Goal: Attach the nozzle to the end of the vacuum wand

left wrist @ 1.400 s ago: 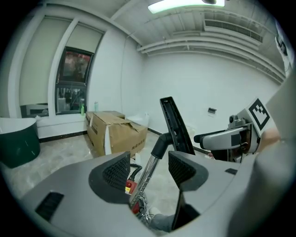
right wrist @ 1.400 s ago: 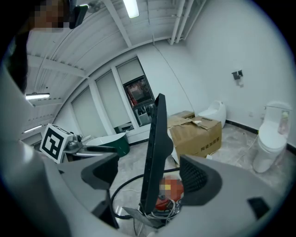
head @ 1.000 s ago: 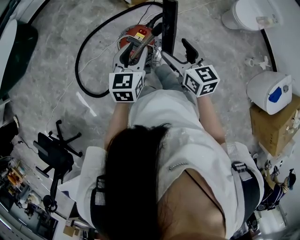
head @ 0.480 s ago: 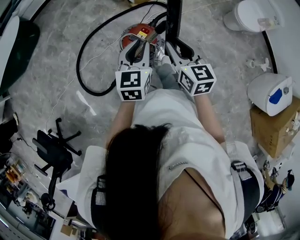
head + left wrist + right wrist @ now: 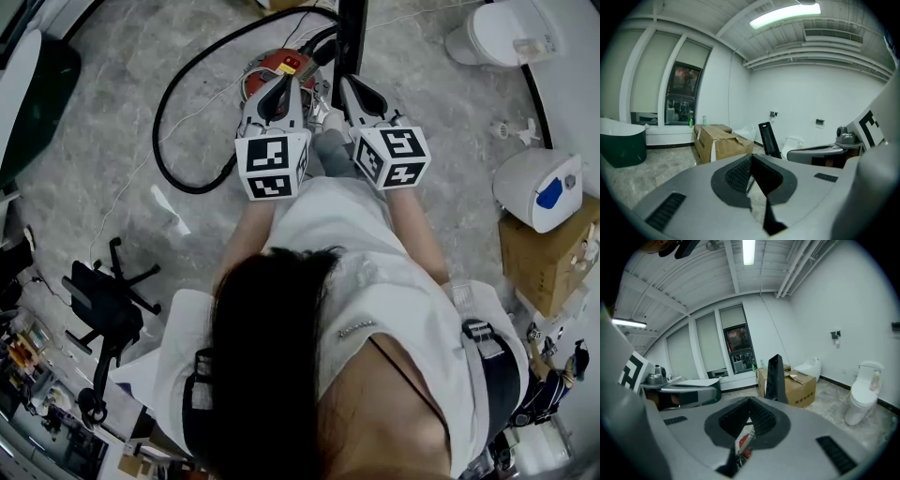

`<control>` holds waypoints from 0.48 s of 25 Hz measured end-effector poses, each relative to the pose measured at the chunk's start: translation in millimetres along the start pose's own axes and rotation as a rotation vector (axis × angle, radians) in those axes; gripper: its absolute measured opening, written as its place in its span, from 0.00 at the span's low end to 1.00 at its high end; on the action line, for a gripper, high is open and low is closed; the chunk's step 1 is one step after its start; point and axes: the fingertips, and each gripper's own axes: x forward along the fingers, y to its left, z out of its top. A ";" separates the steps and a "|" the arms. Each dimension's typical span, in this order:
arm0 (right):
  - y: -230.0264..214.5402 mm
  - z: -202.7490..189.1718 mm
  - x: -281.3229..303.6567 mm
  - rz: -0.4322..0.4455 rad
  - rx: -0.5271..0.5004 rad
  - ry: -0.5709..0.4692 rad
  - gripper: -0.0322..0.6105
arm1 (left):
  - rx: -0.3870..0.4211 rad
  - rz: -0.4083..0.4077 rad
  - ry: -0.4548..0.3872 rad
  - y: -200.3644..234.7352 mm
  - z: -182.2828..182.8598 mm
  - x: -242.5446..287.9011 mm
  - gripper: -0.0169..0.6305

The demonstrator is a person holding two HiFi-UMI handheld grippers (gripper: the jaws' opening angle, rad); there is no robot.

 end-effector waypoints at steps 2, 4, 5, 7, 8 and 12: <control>2.0 -0.8 0.0 -0.007 0.002 0.001 0.07 | -0.021 -0.015 0.000 -1.7 -0.1 -2.2 0.03; 5.4 0.0 0.0 -0.010 0.000 -0.002 0.07 | -0.040 -0.037 -0.005 -5.1 1.3 -4.3 0.03; 7.3 0.4 -0.3 -0.011 -0.005 -0.003 0.07 | -0.038 -0.043 -0.005 -6.9 1.6 -5.0 0.03; 11.2 -0.1 -1.2 -0.016 -0.019 -0.001 0.07 | -0.033 -0.049 0.004 -9.9 0.2 -6.1 0.03; 13.1 -0.7 -1.7 -0.017 -0.025 0.001 0.07 | -0.038 -0.051 0.010 -10.9 -0.8 -6.8 0.03; 18.7 -1.9 -3.2 -0.022 -0.054 0.002 0.07 | -0.031 -0.061 0.002 -14.7 0.3 -10.0 0.03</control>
